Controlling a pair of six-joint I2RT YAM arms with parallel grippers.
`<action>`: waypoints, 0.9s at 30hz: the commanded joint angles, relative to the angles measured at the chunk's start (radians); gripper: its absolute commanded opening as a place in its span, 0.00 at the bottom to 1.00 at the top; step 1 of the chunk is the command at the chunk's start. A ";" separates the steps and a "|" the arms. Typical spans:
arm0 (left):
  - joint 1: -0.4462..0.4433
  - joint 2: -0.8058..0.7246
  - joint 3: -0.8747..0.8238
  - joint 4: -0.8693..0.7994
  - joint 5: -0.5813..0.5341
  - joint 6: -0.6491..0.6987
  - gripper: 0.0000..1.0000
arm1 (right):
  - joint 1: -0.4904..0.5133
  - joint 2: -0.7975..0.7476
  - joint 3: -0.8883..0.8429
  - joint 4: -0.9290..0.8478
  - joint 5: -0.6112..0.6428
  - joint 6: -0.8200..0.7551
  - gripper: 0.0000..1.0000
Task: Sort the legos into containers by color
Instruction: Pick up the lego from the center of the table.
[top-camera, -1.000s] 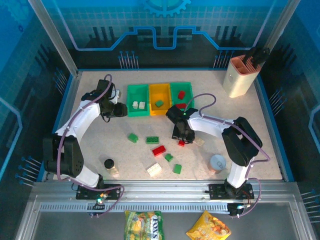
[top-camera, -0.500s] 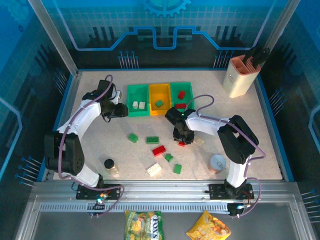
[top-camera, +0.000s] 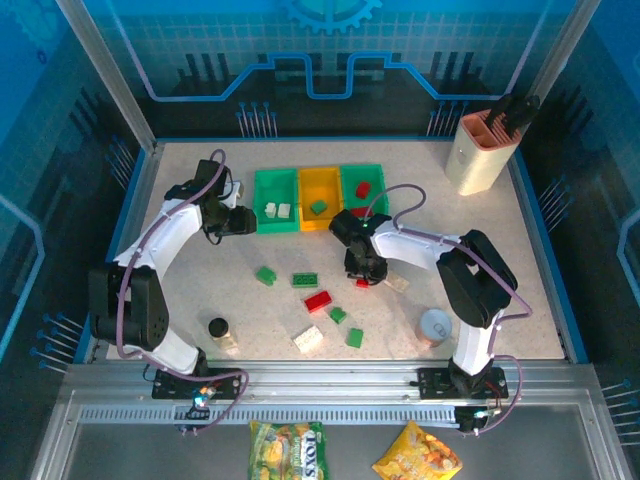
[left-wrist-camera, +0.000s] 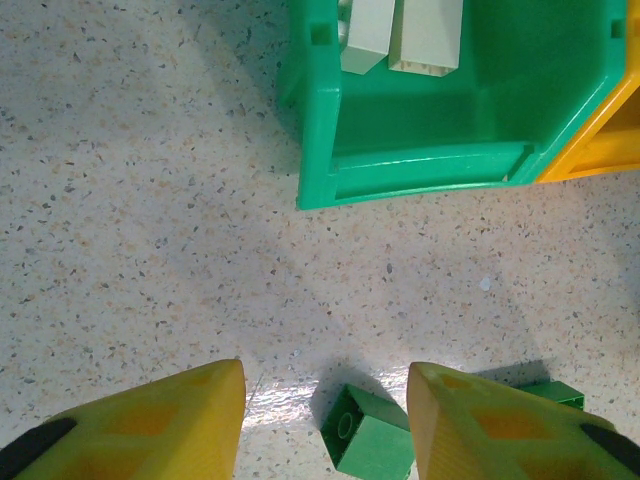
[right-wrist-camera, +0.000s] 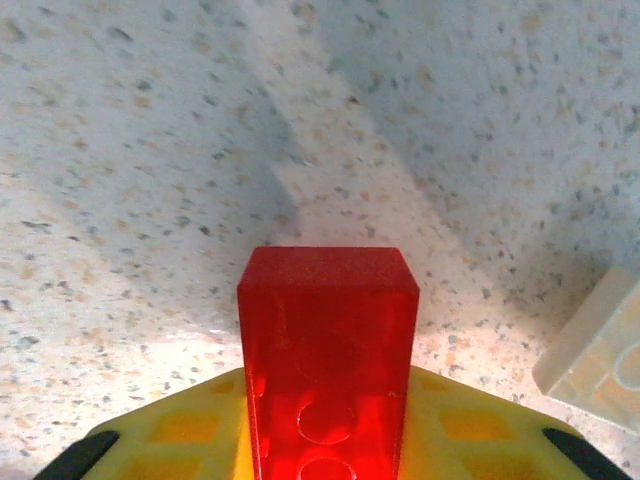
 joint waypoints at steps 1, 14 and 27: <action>0.010 0.003 0.006 -0.006 0.036 0.028 0.47 | -0.021 -0.013 0.043 -0.024 0.023 -0.104 0.32; 0.010 -0.004 0.007 -0.005 0.051 0.029 0.47 | -0.132 0.010 0.233 -0.028 -0.067 -0.434 0.33; 0.011 0.003 0.003 -0.003 0.046 0.030 0.47 | -0.296 0.224 0.566 -0.064 -0.154 -0.571 0.33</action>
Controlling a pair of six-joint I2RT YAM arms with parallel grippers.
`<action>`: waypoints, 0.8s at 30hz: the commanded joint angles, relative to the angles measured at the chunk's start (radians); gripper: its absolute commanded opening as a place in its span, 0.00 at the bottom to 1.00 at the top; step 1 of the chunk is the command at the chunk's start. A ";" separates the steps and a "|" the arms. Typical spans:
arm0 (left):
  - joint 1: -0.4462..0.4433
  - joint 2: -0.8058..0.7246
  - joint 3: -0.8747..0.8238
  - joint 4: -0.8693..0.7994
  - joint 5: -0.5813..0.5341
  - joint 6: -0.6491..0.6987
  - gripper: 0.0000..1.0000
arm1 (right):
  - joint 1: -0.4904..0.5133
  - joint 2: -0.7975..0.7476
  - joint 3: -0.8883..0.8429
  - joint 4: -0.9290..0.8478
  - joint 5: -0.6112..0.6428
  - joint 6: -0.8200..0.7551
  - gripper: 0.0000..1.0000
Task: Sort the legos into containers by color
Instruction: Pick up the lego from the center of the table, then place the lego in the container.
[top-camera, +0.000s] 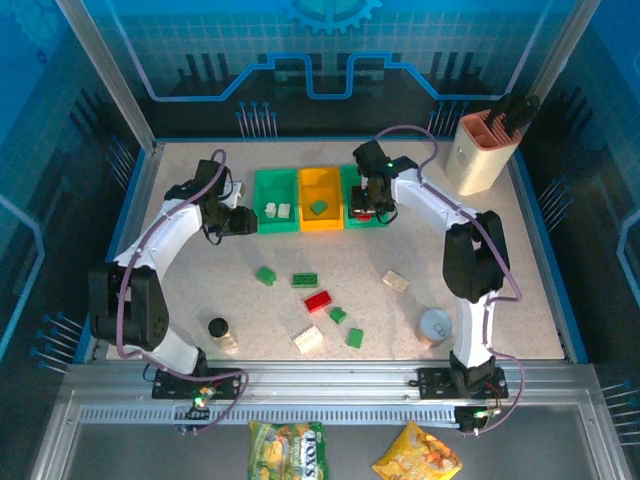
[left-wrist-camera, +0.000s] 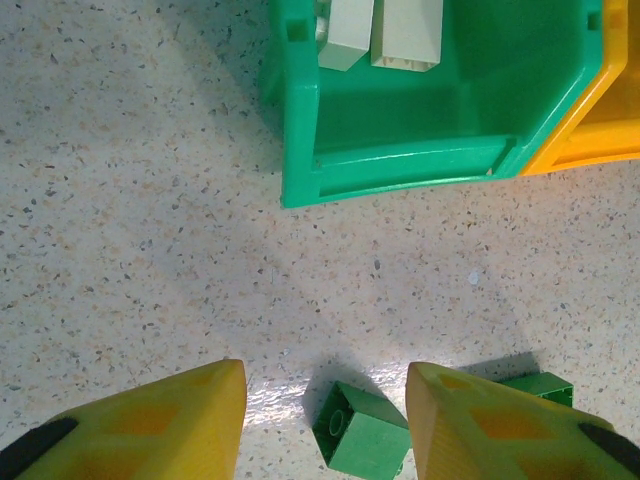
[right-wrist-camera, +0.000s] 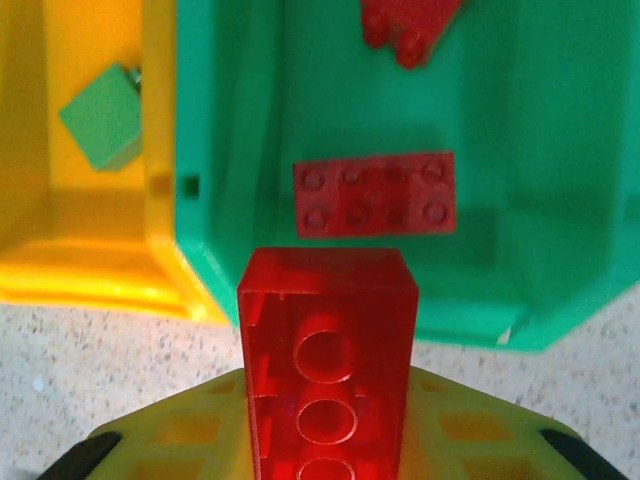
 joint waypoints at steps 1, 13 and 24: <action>0.010 0.002 0.002 -0.002 0.019 0.014 0.47 | -0.037 0.065 0.093 -0.041 -0.055 -0.049 0.32; 0.010 0.015 -0.002 0.002 0.014 0.013 0.47 | -0.102 0.284 0.377 -0.025 -0.230 -0.104 0.33; 0.010 0.046 -0.001 -0.001 0.004 0.017 0.46 | -0.152 0.400 0.471 -0.035 -0.292 -0.152 0.36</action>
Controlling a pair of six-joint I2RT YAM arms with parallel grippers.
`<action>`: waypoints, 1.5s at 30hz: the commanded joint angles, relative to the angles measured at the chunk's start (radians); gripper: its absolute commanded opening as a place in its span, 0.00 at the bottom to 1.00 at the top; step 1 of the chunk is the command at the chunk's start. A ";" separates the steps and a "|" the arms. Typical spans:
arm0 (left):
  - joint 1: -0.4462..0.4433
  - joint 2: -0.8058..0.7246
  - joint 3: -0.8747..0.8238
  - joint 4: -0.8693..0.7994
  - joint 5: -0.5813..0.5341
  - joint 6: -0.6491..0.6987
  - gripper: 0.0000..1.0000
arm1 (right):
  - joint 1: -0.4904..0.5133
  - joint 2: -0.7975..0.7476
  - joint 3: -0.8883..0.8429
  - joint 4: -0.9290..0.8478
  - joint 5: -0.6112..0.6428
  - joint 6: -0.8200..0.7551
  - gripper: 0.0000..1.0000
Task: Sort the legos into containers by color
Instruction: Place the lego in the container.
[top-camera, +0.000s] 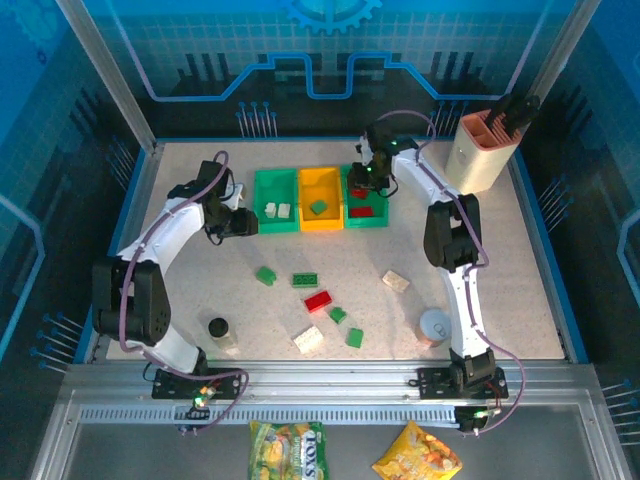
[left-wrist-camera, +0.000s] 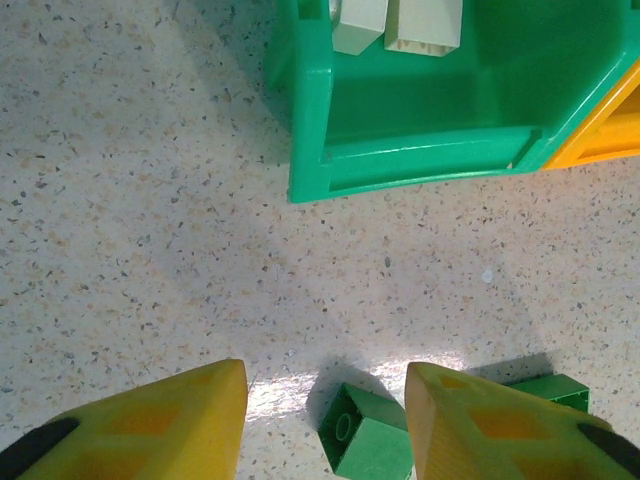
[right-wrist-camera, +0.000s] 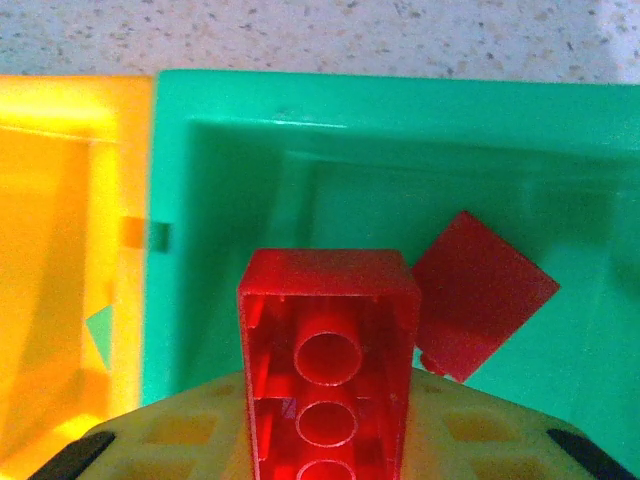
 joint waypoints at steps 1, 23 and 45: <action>0.010 0.015 0.001 -0.002 0.005 0.016 0.46 | -0.020 0.027 0.028 -0.021 -0.049 -0.033 0.36; 0.010 0.003 0.002 -0.004 0.020 0.016 0.46 | -0.026 -0.045 -0.017 0.011 -0.091 -0.012 0.43; -0.152 -0.006 0.046 -0.170 -0.064 0.039 0.50 | -0.012 -0.383 -0.461 0.111 -0.080 0.001 0.43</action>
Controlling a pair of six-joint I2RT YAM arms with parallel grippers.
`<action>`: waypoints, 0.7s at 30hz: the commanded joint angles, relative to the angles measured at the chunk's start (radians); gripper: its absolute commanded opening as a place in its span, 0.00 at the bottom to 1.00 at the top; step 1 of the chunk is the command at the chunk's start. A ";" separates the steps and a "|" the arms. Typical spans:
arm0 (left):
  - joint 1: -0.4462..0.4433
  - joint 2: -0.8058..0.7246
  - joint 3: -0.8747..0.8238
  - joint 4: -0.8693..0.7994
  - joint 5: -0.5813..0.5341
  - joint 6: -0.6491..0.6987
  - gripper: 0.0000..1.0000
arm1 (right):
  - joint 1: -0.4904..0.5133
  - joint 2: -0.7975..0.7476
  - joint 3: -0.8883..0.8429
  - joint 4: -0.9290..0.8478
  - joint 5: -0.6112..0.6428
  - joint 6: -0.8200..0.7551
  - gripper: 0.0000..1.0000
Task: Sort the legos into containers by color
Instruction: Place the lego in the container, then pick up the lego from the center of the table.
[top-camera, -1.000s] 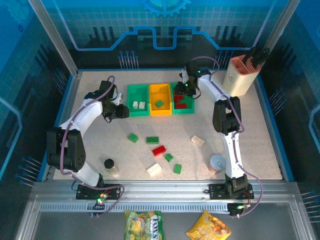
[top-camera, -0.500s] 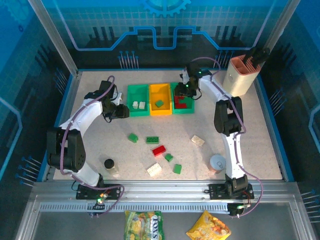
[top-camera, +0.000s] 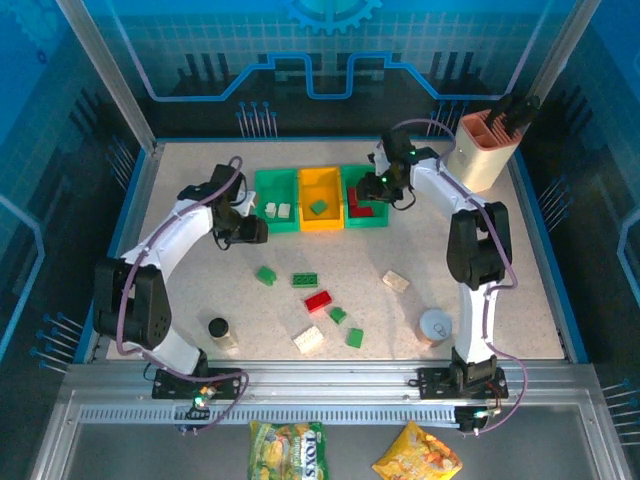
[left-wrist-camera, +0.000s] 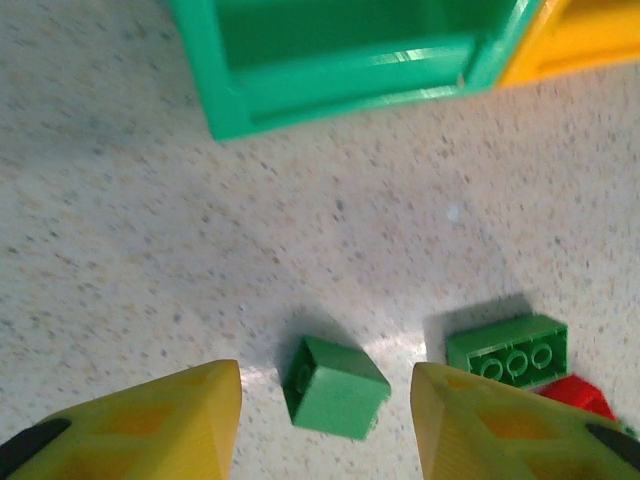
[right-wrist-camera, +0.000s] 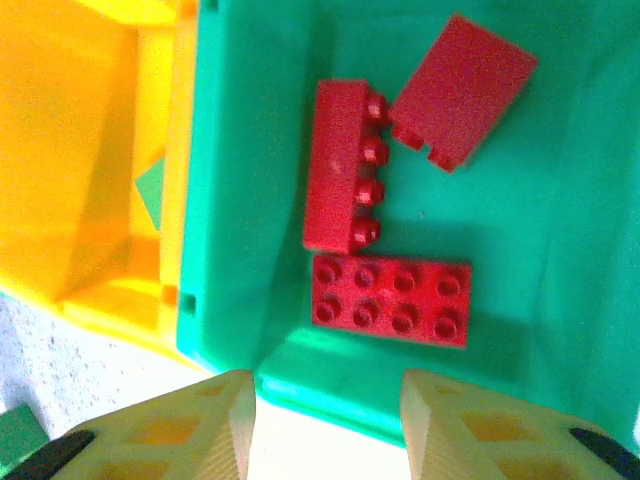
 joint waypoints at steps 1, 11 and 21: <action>-0.061 0.015 0.045 -0.097 -0.059 0.027 0.50 | 0.007 -0.079 -0.065 0.026 -0.012 0.007 0.43; -0.223 0.082 0.040 -0.181 -0.224 -0.028 0.59 | 0.006 -0.201 -0.237 0.071 -0.002 0.012 0.43; -0.226 0.113 -0.053 -0.129 -0.196 -0.055 0.70 | 0.014 -0.265 -0.331 0.077 0.011 0.012 0.43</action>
